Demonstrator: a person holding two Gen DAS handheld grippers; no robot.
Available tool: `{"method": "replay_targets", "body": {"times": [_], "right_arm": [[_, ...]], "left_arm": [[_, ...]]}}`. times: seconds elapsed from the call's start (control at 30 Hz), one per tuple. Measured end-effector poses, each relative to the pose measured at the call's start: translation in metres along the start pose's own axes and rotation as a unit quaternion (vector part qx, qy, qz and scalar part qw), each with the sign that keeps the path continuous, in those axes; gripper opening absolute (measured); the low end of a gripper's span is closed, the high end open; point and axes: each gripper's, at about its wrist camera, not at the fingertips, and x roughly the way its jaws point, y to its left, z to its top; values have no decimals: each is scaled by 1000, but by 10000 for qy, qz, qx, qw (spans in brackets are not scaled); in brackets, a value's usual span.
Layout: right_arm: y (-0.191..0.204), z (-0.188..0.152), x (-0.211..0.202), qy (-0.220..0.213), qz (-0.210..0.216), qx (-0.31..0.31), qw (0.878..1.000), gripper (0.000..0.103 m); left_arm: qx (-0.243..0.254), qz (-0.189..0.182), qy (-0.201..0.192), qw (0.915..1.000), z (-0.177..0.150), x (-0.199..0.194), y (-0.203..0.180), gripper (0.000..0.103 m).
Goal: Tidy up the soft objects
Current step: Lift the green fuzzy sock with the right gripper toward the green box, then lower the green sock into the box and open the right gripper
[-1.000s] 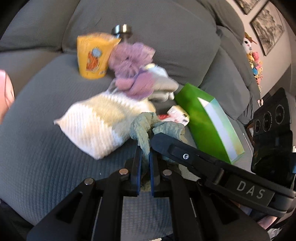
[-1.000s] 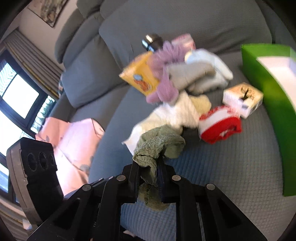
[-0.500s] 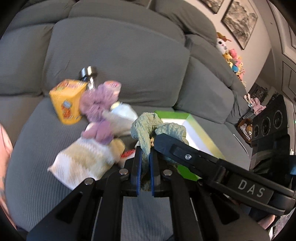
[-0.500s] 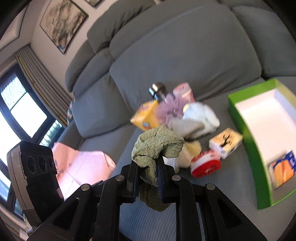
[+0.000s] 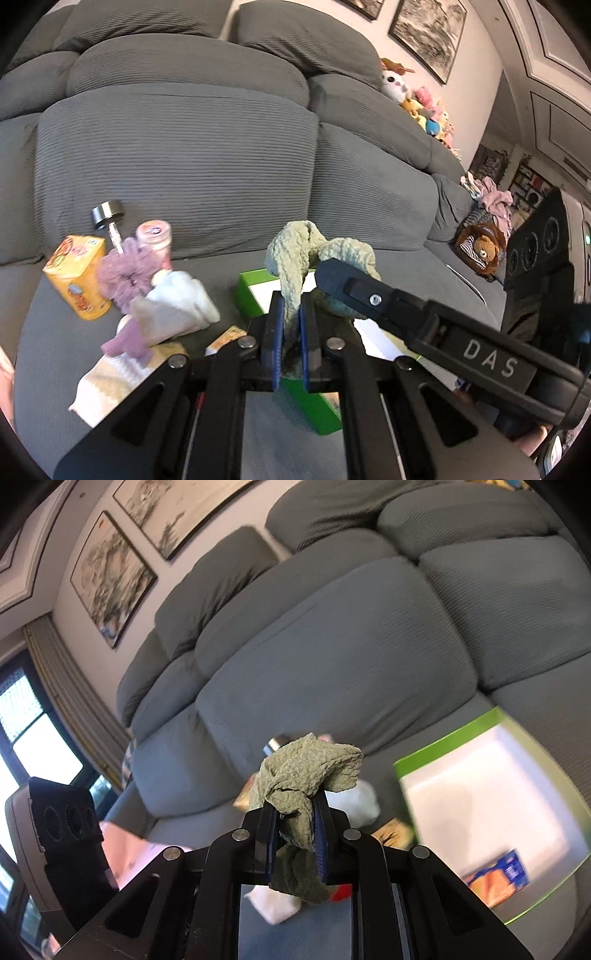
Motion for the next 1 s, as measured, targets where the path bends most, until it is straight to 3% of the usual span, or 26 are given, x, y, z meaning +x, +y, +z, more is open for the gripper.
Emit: {"method": "replay_targets", "body": {"times": [0.33,0.6,1.0], "right_arm": [[-60,-4,-13,-296,-614,557,9961,19],[-101,-6,-15,-216,-1079,905,9898,19],[-151,-15,-16,4,-1835,1535,9710,19]], "left_arm": [[191,-114,473,9986,-9,52,-26,5],[306,-247,910,9951,-18,92,-47,5],[274,-496,1593,9856,-35,143,-66,5]]}}
